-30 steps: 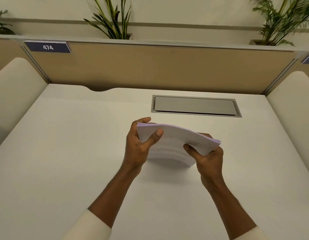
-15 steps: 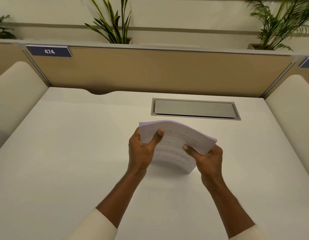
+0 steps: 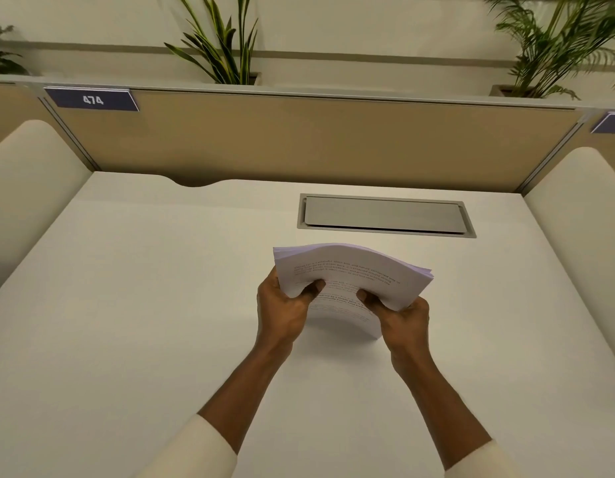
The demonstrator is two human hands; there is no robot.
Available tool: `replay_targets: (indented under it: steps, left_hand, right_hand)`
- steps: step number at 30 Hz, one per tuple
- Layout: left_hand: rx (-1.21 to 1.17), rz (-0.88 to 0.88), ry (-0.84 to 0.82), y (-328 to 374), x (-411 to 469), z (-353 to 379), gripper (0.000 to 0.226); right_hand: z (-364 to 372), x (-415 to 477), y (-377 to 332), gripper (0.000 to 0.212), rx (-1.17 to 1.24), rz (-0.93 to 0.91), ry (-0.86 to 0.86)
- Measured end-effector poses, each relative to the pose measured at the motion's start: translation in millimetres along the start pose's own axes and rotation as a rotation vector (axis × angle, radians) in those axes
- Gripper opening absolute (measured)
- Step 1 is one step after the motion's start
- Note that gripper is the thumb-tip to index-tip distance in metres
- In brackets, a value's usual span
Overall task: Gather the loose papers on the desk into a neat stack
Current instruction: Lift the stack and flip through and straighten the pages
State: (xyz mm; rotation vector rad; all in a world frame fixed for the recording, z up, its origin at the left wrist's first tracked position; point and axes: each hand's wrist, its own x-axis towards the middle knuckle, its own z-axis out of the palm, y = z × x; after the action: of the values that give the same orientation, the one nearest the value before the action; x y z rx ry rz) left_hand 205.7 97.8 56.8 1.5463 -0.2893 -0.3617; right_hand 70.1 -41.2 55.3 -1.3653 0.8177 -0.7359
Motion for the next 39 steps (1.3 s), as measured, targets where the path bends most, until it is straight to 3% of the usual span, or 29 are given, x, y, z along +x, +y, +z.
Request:
replay_targets:
  steps: [9,15,22,33,39]
  left_hand:
    - [-0.048,0.040,0.010,-7.2,1.1,-0.4,0.046]
    - [0.005,0.013,-0.002,-12.8,0.3,3.5,0.040]
    - [0.001,0.005,-0.010,-20.2,-4.4,3.0,0.054]
    - [-0.002,-0.025,0.016,-30.7,-6.1,0.8,0.058]
    - [0.040,-0.049,0.008,-35.2,-3.1,1.2,0.047]
  right_hand:
    - [-5.1,-0.4,11.9,0.049,0.068,-0.018,0.077]
    - [-7.8,2.0,14.0,0.047,0.024,0.032,0.040]
    - [-8.7,0.7,15.9,0.045,0.009,0.069,0.022]
    - [-7.4,2.2,24.5,0.051,-0.016,0.075,0.022]
    - [-6.3,3.6,29.7,0.052,-0.011,0.081,0.018]
